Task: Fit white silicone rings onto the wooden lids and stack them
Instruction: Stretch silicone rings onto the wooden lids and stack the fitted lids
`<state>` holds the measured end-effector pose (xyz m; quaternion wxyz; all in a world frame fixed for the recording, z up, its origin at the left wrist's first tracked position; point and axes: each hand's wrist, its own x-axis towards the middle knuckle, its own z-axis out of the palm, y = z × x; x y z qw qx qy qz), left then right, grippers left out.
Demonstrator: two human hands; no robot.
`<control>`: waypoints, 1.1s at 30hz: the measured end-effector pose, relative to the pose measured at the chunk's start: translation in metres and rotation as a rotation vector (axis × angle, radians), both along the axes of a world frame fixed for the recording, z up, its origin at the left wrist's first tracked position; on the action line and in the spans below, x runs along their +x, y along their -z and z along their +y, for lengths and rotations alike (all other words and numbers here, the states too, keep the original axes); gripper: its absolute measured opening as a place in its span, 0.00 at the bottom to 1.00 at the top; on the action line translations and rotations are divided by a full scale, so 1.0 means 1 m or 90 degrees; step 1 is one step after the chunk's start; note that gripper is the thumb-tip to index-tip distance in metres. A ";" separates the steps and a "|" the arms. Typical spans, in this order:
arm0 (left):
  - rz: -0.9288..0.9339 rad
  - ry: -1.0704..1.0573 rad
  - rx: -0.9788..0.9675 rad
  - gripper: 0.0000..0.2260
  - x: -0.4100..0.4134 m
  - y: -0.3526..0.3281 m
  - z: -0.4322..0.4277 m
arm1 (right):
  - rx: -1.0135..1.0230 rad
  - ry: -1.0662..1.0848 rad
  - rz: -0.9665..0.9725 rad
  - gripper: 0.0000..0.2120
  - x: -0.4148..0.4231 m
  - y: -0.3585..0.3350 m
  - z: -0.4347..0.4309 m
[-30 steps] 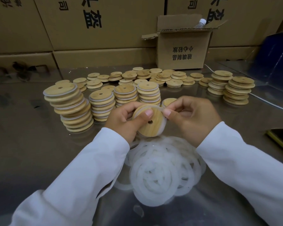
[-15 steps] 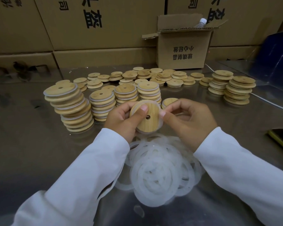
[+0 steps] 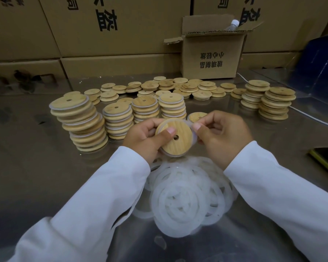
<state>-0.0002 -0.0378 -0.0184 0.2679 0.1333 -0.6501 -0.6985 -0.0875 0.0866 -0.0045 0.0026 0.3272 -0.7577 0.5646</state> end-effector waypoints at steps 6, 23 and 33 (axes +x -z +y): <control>0.020 0.030 0.059 0.06 -0.001 0.001 0.000 | 0.003 -0.017 0.015 0.10 0.001 -0.004 0.002; 0.027 -0.012 0.128 0.05 -0.003 0.000 0.000 | -0.060 -0.100 -0.206 0.06 -0.002 -0.002 0.000; 0.037 -0.055 0.035 0.05 -0.001 0.003 -0.003 | -0.071 -0.059 -0.101 0.07 0.009 0.001 0.000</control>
